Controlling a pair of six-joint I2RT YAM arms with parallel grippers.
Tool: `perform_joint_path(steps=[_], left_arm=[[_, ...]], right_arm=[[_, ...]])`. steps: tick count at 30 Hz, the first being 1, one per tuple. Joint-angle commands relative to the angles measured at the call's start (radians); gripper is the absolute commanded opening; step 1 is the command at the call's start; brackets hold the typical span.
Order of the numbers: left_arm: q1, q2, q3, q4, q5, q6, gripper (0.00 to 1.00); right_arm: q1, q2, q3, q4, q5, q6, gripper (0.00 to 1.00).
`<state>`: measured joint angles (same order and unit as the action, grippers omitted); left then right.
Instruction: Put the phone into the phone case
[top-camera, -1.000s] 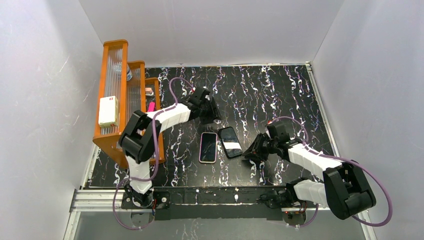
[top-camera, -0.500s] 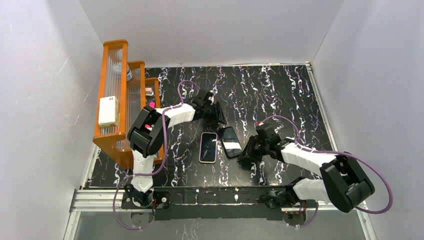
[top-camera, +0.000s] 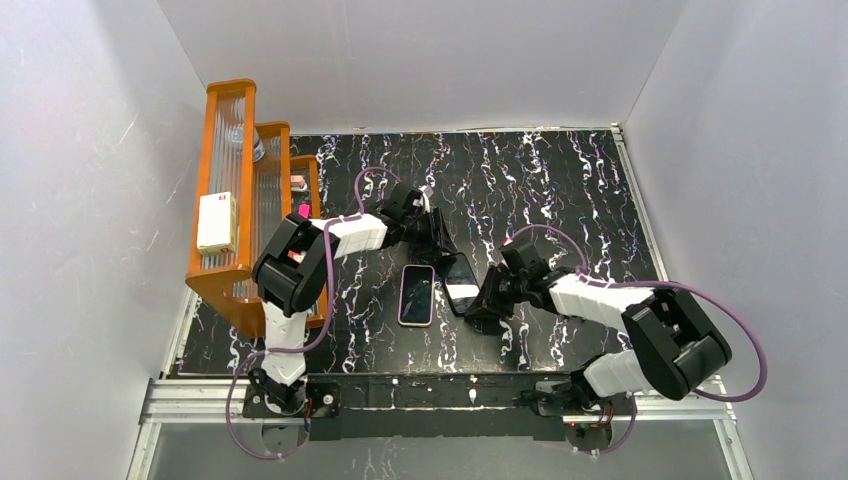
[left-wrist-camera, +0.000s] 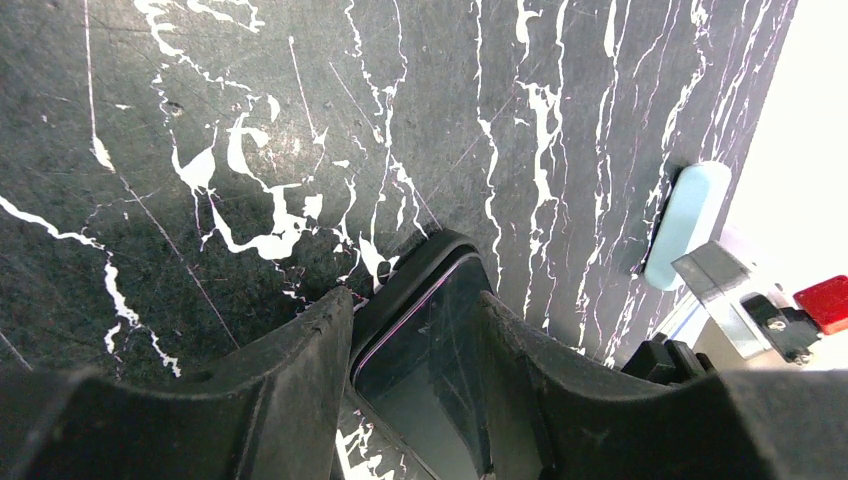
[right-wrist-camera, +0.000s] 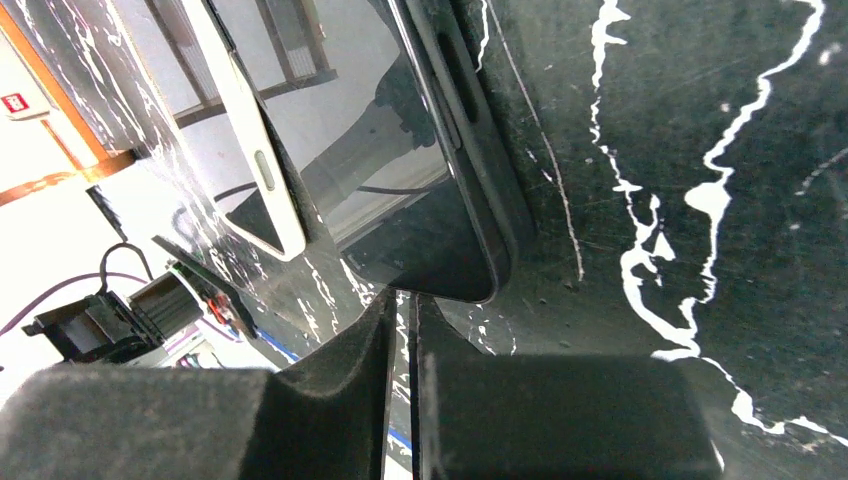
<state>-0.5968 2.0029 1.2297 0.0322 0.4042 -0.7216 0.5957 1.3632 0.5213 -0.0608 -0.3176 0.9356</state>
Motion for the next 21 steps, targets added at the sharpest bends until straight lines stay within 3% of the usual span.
perform_joint_path(steps=[1,13,21], left_arm=[[-0.024,-0.001,-0.072,-0.108,0.045,0.012,0.47],[-0.06,-0.04,-0.117,-0.133,0.05,0.009,0.47],[-0.086,-0.062,-0.108,-0.144,0.039,-0.007,0.47]], right_arm=[[-0.005,0.031,0.048,0.145,0.095,0.002,0.15],[-0.005,-0.004,0.022,0.151,0.231,-0.006,0.13],[-0.007,-0.085,0.017,-0.013,0.296,-0.034,0.17]])
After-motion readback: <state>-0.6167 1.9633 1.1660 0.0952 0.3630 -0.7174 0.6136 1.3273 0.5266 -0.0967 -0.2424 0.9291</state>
